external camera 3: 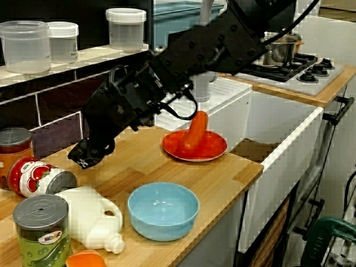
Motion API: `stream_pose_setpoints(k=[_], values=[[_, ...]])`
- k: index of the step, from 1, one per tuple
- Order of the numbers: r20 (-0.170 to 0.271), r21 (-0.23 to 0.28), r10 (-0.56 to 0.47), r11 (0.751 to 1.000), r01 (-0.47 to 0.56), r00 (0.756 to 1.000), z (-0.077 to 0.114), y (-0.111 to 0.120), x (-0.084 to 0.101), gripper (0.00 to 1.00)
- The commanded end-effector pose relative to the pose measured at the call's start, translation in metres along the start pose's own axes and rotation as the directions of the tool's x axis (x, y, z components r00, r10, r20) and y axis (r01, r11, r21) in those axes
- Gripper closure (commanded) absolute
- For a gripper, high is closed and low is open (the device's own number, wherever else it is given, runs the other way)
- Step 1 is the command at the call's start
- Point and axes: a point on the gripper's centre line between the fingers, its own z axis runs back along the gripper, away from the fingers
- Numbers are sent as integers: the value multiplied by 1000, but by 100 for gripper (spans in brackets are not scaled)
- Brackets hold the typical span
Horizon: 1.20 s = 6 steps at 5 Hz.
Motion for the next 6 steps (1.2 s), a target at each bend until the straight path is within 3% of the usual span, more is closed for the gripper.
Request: stream_pose_setpoints(k=[1, 3, 4, 5, 6], values=[[-50, -71, -168, 984, 165, 984, 34, -7, 22, 0], [-172, -159, -263, 959, 236, 950, 40, -13, 17, 0], [-241, -212, -316, 940, 268, 918, 45, -21, 17, 0], [-265, -251, -380, 915, 317, 886, 50, -25, 12, 0], [-269, -297, -512, 850, 436, 816, 53, -22, 1, 0]])
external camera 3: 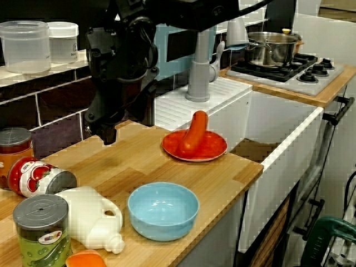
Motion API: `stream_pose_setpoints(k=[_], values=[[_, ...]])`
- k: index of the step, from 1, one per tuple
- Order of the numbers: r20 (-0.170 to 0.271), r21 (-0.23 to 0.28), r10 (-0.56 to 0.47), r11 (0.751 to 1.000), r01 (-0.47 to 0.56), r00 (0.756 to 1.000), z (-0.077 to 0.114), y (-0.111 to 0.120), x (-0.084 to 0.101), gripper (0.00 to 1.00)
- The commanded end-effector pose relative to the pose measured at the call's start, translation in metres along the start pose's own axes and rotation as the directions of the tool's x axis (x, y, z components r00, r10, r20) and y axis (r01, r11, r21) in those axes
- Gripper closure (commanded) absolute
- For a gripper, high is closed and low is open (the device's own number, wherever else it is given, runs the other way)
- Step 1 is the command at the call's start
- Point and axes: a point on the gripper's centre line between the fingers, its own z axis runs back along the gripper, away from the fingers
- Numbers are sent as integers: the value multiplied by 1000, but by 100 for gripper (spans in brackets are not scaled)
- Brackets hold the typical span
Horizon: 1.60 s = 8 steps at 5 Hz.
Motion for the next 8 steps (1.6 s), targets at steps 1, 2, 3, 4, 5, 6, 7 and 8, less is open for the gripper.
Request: stream_pose_setpoints(k=[1, 2, 3, 4, 5, 6, 7, 8], values=[[-25, 1, -240, 971, 241, 970, 23, 0, -6, 0], [-51, 0, -205, 979, 205, 977, 21, -3, -10, 0], [-76, 16, -160, 987, 161, 984, 18, -11, -14, 0], [-92, 17, -146, 989, 148, 985, 16, -26, -19, 0], [-115, 28, -171, 984, 175, 979, 13, -41, -24, 0], [-144, 34, -170, 984, 176, 975, 16, -49, -29, 0], [-152, 50, -160, 984, 169, 975, 19, -51, -37, 0], [-162, 62, -152, 985, 164, 975, 18, -49, -40, 0]])
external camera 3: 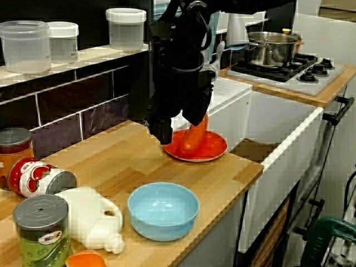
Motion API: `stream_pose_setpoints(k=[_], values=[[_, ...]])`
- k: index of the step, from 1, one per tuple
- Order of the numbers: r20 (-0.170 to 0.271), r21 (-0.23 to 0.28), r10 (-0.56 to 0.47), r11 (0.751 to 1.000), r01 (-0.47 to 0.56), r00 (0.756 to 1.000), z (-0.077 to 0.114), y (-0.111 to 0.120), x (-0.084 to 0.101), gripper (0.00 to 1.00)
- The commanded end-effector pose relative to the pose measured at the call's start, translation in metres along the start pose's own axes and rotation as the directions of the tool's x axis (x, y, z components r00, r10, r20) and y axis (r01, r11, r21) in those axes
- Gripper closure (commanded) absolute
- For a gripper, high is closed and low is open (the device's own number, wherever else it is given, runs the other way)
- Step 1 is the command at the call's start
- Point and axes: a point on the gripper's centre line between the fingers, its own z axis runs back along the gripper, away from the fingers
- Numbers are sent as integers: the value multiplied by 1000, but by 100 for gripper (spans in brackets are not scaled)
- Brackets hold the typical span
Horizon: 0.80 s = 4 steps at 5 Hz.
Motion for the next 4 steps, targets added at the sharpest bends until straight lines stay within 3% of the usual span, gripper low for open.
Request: stream_pose_setpoints(k=[1, 4], values=[[21, 65, -7, 998, 6, 1000, 21, 9, -7, 0], [-2, 96, 13, 995, -13, 1000, 21, 19, -22, 0]])
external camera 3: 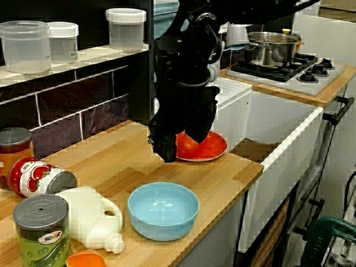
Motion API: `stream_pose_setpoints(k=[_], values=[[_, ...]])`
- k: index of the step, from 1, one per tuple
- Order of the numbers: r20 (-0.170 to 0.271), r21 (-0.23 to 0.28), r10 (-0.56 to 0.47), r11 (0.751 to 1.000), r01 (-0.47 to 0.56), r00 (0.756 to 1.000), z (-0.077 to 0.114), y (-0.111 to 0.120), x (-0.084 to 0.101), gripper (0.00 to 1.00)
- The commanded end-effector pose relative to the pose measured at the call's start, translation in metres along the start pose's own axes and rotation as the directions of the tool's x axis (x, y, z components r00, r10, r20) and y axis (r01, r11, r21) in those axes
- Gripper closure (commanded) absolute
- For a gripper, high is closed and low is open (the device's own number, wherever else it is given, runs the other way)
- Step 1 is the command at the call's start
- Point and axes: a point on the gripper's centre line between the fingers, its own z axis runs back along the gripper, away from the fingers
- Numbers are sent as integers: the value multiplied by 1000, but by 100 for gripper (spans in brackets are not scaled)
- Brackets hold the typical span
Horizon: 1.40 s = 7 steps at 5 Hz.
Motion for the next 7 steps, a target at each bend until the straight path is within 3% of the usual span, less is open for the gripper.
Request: stream_pose_setpoints(k=[1, 7], values=[[33, 46, -8, 999, 6, 999, 23, 10, 0, 0], [26, 48, 47, 998, -49, 999, 26, 29, -3, 0]])
